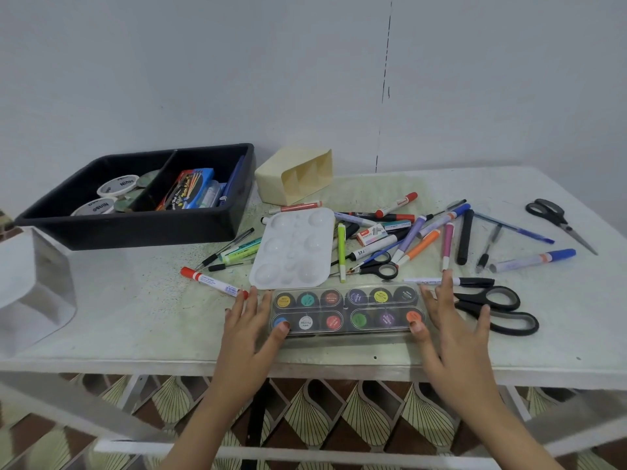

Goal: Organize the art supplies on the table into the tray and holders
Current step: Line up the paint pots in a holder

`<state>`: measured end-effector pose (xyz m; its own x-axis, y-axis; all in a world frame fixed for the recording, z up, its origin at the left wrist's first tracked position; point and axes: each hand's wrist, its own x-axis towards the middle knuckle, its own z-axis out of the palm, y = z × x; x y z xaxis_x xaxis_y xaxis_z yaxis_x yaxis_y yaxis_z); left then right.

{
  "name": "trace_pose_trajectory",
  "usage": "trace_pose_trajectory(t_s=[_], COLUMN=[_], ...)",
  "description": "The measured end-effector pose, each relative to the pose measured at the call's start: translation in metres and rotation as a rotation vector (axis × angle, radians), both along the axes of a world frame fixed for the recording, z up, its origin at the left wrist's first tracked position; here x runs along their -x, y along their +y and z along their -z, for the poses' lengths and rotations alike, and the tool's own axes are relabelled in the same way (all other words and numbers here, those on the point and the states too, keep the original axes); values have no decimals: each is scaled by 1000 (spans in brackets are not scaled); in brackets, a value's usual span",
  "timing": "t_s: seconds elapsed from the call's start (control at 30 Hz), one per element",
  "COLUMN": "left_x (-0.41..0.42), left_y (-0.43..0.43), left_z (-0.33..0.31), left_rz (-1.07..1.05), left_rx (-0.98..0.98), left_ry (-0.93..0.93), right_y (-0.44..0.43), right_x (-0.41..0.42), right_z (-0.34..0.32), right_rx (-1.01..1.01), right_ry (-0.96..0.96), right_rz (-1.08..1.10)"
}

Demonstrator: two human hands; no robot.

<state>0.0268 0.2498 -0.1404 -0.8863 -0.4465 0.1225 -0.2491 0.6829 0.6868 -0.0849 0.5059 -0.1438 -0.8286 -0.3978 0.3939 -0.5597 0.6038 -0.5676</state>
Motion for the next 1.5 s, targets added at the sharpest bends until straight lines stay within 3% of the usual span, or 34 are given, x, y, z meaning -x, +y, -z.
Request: trace_pose_trajectory(t_s=[0.1, 0.2, 0.47, 0.63, 0.73, 0.8, 0.93, 1.33, 1.5], left_x=[2, 5, 1, -2, 5, 7, 6, 1, 3], left_y=[2, 3, -9, -3, 4, 4, 5, 19, 29], left_z=[-3, -8, -22, -31, -33, -31, -25, -12, -19], left_rz=[29, 67, 217, 394, 469, 464, 449, 325, 260], left_rx=[-6, -134, 60, -16, 161, 280, 313, 181, 124], left_ry=[-12, -1, -60, -124, -190, -212, -143, 103, 142], right_y=[2, 4, 8, 11, 11, 11, 10, 7, -5], right_x=[1, 4, 13, 15, 15, 14, 11, -5, -12], right_z=[1, 4, 1, -1, -2, -4, -8, -17, -25], right_rx=[-2, 12, 120, 133, 121, 121, 118, 296, 494], right_ry=[-21, -52, -109, -151, -177, -196, -216, -299, -404], right_rz=[2, -1, -149, -196, -187, -185, -182, -104, -75])
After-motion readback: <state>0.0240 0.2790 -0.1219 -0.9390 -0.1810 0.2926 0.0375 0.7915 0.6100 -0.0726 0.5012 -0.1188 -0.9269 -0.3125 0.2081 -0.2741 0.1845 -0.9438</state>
